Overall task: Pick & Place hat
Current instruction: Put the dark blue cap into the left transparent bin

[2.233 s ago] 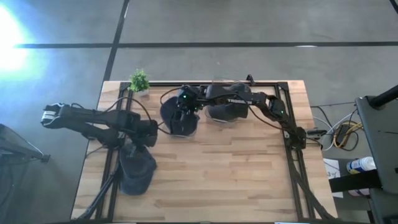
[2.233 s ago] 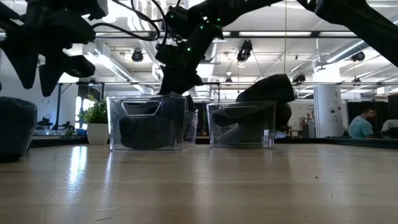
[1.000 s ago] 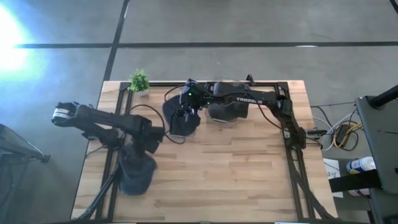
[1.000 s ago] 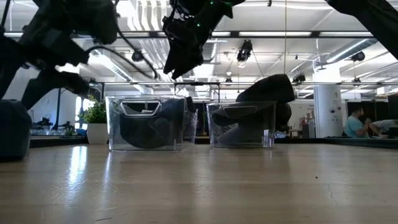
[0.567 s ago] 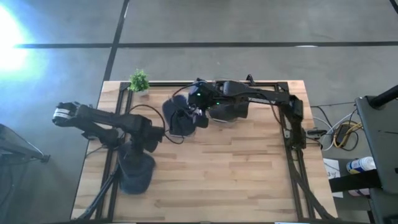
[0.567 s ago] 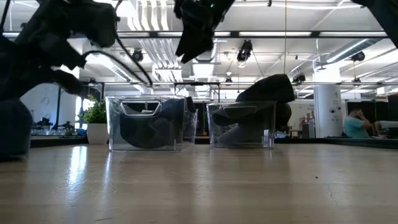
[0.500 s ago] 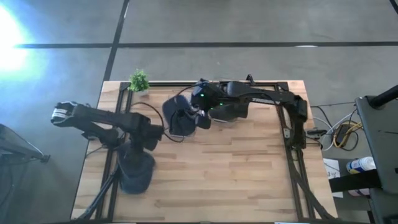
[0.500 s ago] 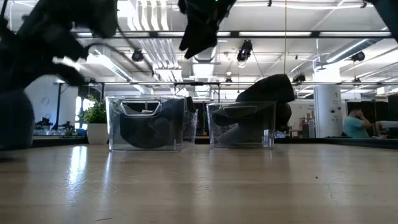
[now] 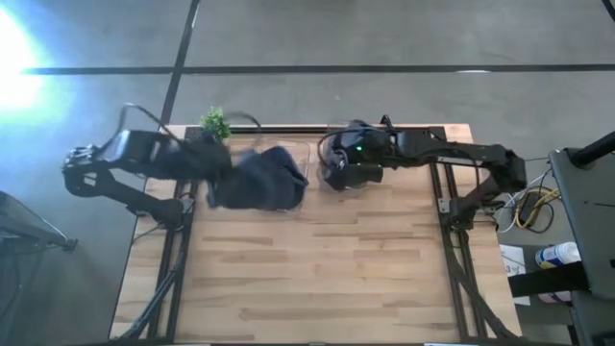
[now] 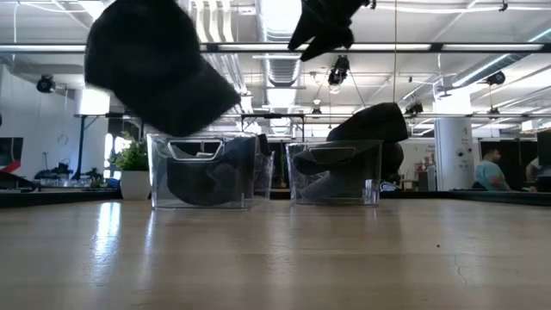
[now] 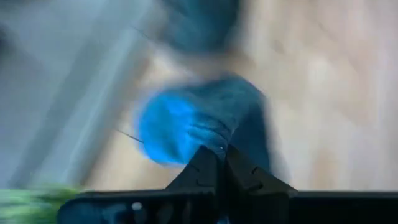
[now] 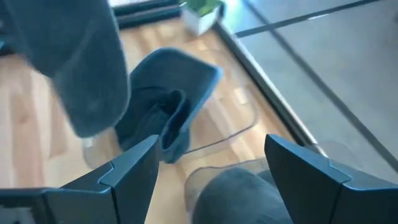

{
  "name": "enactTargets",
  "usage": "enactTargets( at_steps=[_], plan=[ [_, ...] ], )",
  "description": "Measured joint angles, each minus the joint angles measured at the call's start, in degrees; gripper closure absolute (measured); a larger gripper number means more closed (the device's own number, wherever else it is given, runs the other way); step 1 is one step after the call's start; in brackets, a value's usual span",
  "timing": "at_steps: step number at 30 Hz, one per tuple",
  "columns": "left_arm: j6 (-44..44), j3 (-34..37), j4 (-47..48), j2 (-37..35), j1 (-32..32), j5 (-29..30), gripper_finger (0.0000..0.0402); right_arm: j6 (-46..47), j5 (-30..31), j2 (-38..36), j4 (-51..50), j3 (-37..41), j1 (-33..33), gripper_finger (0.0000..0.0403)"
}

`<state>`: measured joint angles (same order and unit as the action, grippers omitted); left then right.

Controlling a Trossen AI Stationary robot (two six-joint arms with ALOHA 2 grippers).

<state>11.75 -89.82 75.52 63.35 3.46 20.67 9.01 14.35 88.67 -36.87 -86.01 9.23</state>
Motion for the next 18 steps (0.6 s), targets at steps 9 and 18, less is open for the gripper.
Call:
enactTargets(
  at_steps=[9, 18],
  plan=[
    [-13.83, 0.33, -27.62, 3.65, -0.21, 34.55, 0.0401, 7.17, 6.03, -5.80, 3.34, 8.94, -0.02, 0.0120],
    [-8.90, 19.92, -40.17, 17.67, 0.00, 28.20, 0.0401, 9.51, 6.41, -6.80, 6.36, 14.74, -1.24, 0.0124]
  ],
)
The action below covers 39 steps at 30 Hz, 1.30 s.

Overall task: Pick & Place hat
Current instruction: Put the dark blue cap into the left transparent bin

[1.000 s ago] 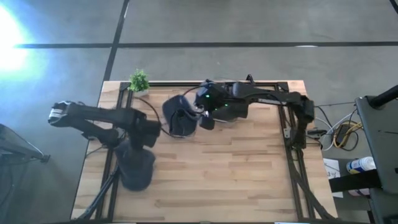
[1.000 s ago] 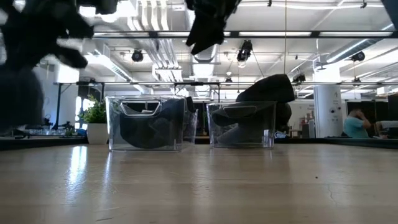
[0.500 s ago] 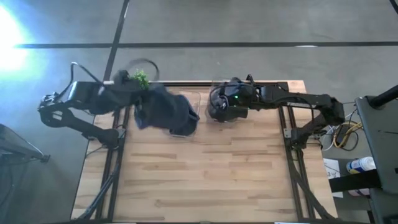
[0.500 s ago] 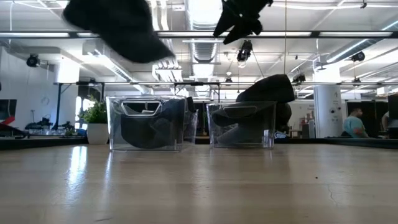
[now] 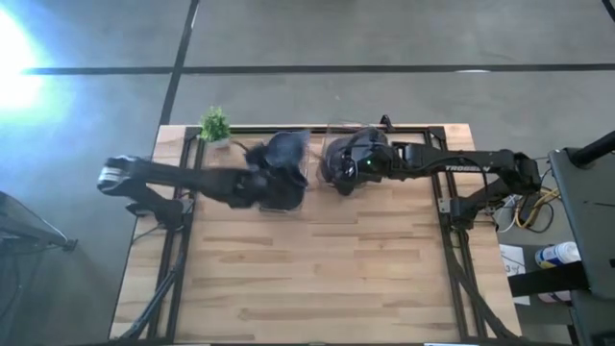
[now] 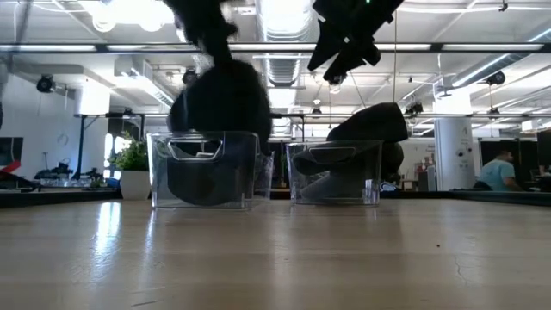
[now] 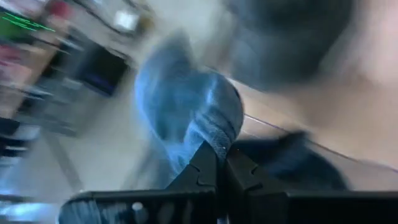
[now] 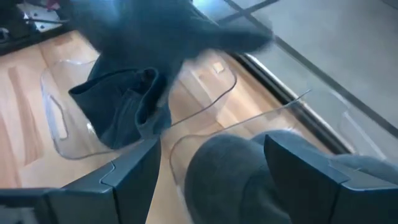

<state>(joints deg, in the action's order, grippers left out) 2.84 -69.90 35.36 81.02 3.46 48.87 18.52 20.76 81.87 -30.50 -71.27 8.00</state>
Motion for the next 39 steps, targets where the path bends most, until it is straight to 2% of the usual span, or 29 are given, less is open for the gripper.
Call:
enactTargets(
  at_steps=[3, 9, 12, 19, 30, 35, 39],
  plan=[
    [6.97, 3.20, -2.36, 4.07, 1.28, -6.92, 0.0401, 1.02, -0.12, -0.02, 0.02, 1.22, -0.52, 0.0124],
    [15.00, 2.60, -2.61, 8.34, 4.97, -12.37, 0.0401, 1.14, -0.31, -0.02, -0.04, 2.25, -0.95, 0.0129],
    [18.73, 2.81, -2.83, 9.43, 4.36, -17.67, 0.0401, 0.99, -1.87, -0.02, 0.69, 2.55, -0.89, 0.0129],
    [25.70, 7.68, -3.57, 11.77, 3.32, -22.14, 0.0398, 0.51, -4.25, -0.02, 4.04, 4.22, -0.86, 0.0129],
    [32.11, 11.38, 0.38, 2.36, 3.36, -20.89, 0.0389, 1.23, -12.61, 2.00, 20.59, 7.13, -0.38, 0.0131],
    [36.59, 14.62, 0.26, -0.73, 3.93, -21.26, 0.0338, 4.65, -14.64, 8.66, 21.97, 4.88, 0.01, 0.0124],
    [38.94, 16.68, -0.15, -2.62, 3.92, -20.86, 0.0294, 8.60, -11.45, 12.72, 21.76, 1.06, 0.15, 0.0119]
  ],
)
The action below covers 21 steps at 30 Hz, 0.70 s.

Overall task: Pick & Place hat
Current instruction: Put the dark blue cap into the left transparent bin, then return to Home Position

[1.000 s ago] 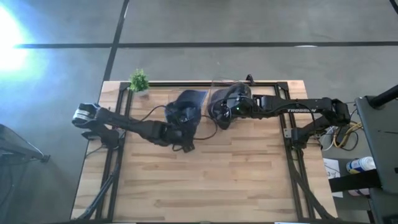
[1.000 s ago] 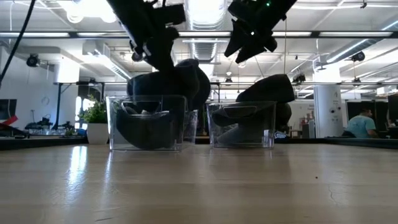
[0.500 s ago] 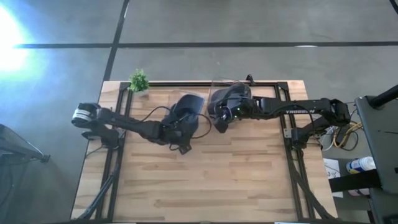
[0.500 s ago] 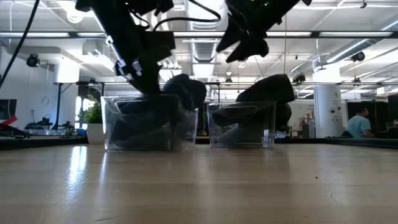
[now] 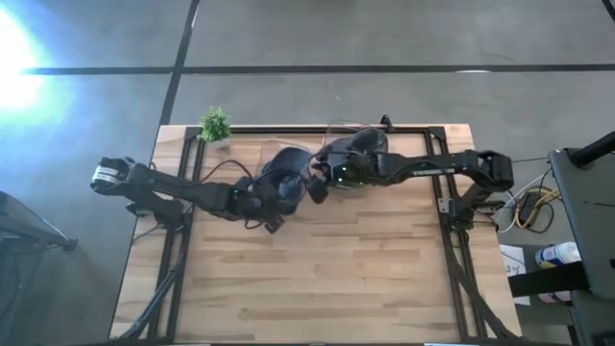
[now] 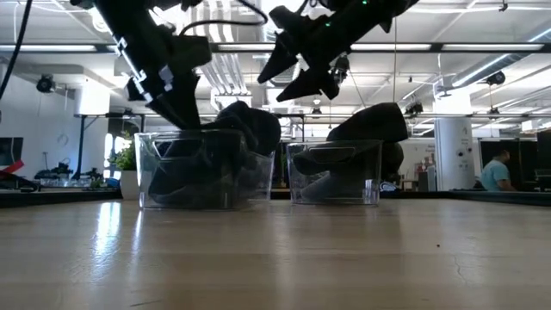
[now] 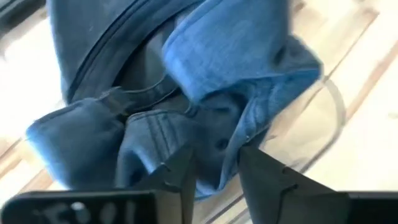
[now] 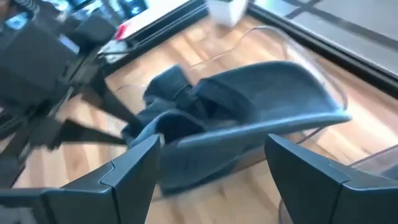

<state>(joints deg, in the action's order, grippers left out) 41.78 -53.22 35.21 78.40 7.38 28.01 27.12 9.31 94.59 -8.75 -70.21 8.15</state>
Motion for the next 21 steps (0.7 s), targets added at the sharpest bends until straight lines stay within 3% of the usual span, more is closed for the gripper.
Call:
enactTargets(
  at_steps=[5, 11, 13, 17, 21],
  plan=[
    [1.50, -0.17, 0.62, -4.33, 1.39, 0.56, 0.0262, 0.80, 4.21, 3.12, -1.71, -3.60, 0.39, 0.0119],
    [-2.00, -1.19, 0.36, -13.05, 6.44, 7.26, 0.0257, -2.33, 4.35, 3.29, -9.69, -6.41, 0.63, 0.0123],
    [-3.29, -1.17, 0.37, -15.85, 6.98, 7.65, 0.0257, -4.66, 3.69, 1.71, -12.45, -5.97, 0.65, 0.0127],
    [-2.67, -1.00, 0.95, -21.20, 7.06, 6.45, 0.0257, -8.18, -4.23, -3.04, -16.33, -3.44, 0.65, 0.0135],
    [-7.46, -0.86, 1.32, -25.15, 7.01, 4.13, 0.0257, -7.44, -4.78, -10.28, -17.03, 2.25, -0.77, 0.0143]
  ],
)
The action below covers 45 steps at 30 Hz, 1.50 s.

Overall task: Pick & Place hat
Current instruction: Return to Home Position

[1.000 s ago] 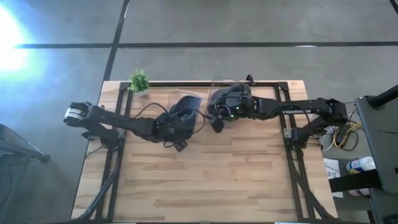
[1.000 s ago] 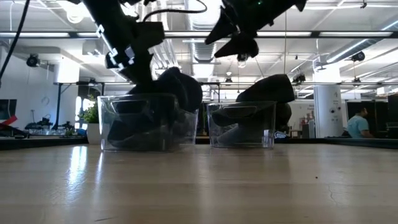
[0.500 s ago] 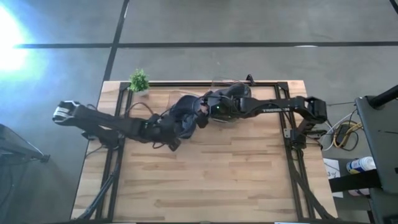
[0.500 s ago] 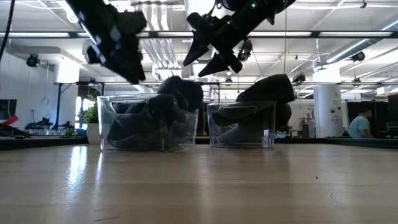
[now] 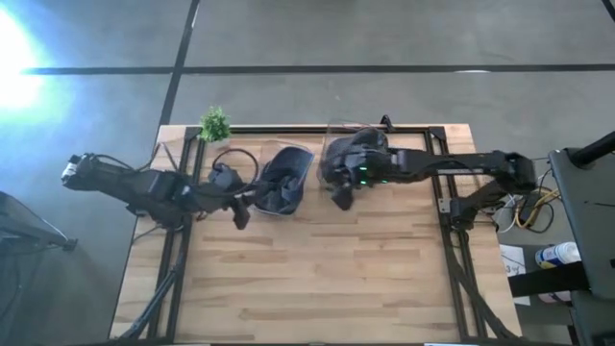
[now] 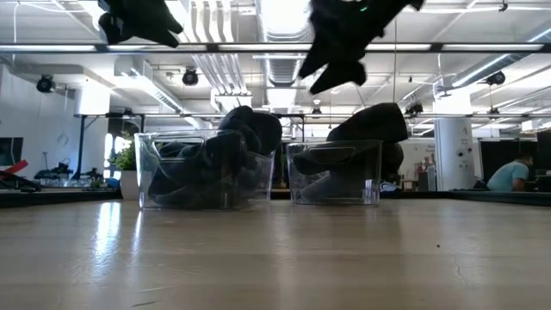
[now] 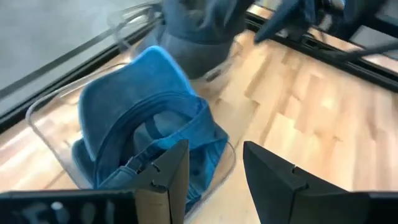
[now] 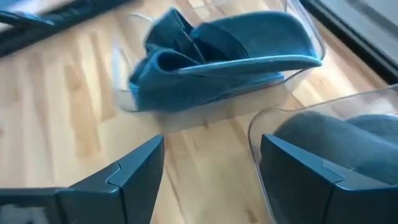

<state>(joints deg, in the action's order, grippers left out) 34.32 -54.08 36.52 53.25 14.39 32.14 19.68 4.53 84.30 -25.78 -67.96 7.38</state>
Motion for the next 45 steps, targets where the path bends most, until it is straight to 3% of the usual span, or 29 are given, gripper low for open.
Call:
enactTargets(
  at_steps=[3, 8, 11, 14, 16, 24, 30, 34, 45],
  plan=[
    [-3.57, 0.38, -0.14, -2.56, -1.28, -2.85, 0.0257, 0.10, 1.10, -7.66, 0.81, 5.60, -1.06, 0.0147],
    [-5.81, 3.96, -0.64, -7.90, -3.79, -6.14, 0.0257, 0.13, 9.12, -20.27, -2.37, 13.66, -2.67, 0.0144],
    [-3.26, 7.26, -0.75, -11.88, -4.99, -3.70, 0.0257, -0.83, 10.62, -27.33, -5.61, 16.09, -2.24, 0.0141],
    [1.08, 10.34, -0.35, -15.57, -5.44, 2.18, 0.0257, 6.18, 10.65, -33.53, -7.85, 17.57, -2.11, 0.0138],
    [8.54, 11.98, -0.81, -17.64, -5.46, 2.83, 0.0257, 8.68, 10.49, -37.57, -7.42, 18.75, -2.13, 0.0138],
    [-0.16, 20.36, -14.73, -25.24, -5.55, -4.23, 0.0257, 6.09, -7.05, -52.44, 5.78, 32.28, -0.46, 0.0139],
    [-2.75, 29.49, -28.70, -31.41, -5.57, -11.57, 0.0257, 5.99, -8.09, -62.27, 20.58, 45.04, -0.48, 0.0136],
    [-3.17, 35.24, -36.34, -35.08, -5.55, -16.07, 0.0257, 6.68, -8.06, -66.99, 24.82, 51.51, -0.47, 0.0140],
    [0.70, 44.11, -35.21, -42.41, -5.56, -16.65, 0.0257, 11.76, -7.16, -70.40, 25.96, 62.82, -0.47, 0.0137]
  ],
)
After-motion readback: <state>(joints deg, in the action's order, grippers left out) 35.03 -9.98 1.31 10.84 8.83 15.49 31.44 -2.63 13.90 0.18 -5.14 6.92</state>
